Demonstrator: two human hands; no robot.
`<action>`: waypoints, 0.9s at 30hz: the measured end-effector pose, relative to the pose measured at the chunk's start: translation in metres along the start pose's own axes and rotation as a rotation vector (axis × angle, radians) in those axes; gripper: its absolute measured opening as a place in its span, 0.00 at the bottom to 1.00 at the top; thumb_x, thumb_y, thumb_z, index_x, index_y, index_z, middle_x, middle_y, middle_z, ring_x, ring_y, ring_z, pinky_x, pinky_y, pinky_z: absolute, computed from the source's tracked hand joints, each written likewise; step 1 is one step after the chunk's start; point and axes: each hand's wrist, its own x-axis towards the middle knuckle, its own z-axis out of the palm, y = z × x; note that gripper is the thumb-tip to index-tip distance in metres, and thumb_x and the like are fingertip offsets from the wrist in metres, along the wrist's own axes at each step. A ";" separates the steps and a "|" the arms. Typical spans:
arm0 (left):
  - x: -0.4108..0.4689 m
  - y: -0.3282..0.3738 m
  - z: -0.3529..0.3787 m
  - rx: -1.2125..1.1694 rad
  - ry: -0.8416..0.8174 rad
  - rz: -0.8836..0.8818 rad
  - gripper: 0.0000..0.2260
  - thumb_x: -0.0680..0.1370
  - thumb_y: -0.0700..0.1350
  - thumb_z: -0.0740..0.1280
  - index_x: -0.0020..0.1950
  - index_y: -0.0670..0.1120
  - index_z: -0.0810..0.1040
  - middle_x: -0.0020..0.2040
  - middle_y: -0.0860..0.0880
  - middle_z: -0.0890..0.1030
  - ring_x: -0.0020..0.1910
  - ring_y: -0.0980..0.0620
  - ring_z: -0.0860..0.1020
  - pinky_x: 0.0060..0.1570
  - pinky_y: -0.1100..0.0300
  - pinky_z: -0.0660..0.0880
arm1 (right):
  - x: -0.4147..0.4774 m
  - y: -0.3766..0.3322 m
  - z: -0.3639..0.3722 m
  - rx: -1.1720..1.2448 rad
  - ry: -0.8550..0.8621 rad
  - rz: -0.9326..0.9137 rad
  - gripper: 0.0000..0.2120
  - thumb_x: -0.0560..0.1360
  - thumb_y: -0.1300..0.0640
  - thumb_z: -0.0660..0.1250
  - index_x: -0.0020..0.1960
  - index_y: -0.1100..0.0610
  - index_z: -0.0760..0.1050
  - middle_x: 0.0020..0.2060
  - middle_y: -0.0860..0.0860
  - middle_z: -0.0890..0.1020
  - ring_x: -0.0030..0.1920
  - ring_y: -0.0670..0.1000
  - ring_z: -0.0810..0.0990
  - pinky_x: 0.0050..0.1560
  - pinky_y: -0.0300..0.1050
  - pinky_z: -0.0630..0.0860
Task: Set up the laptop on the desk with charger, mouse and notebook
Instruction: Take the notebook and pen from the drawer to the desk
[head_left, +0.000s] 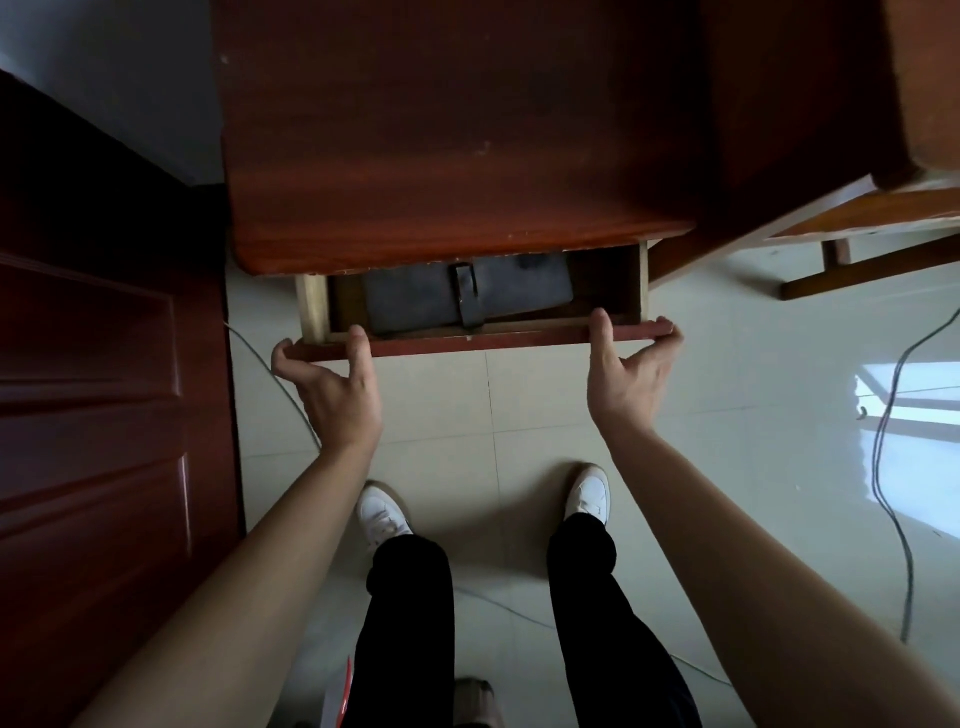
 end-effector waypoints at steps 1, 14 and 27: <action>0.000 0.001 0.001 -0.009 -0.002 -0.015 0.33 0.77 0.56 0.66 0.73 0.44 0.53 0.65 0.44 0.69 0.54 0.48 0.73 0.50 0.61 0.68 | 0.001 -0.001 0.001 0.004 0.007 0.014 0.38 0.71 0.36 0.65 0.72 0.58 0.59 0.68 0.55 0.69 0.69 0.57 0.70 0.71 0.49 0.63; 0.004 -0.002 0.013 -0.301 -0.128 -0.413 0.40 0.76 0.44 0.70 0.78 0.52 0.46 0.68 0.45 0.71 0.58 0.49 0.80 0.51 0.50 0.83 | 0.009 0.009 0.001 0.008 -0.009 0.135 0.32 0.74 0.50 0.70 0.71 0.60 0.62 0.59 0.50 0.71 0.64 0.56 0.73 0.61 0.43 0.66; 0.009 -0.006 0.003 -0.342 -0.272 -0.388 0.29 0.76 0.48 0.72 0.68 0.53 0.56 0.64 0.44 0.73 0.50 0.50 0.82 0.52 0.50 0.82 | 0.021 -0.052 0.032 -0.807 -0.423 -0.254 0.33 0.82 0.38 0.54 0.77 0.60 0.58 0.66 0.59 0.75 0.67 0.61 0.74 0.65 0.56 0.72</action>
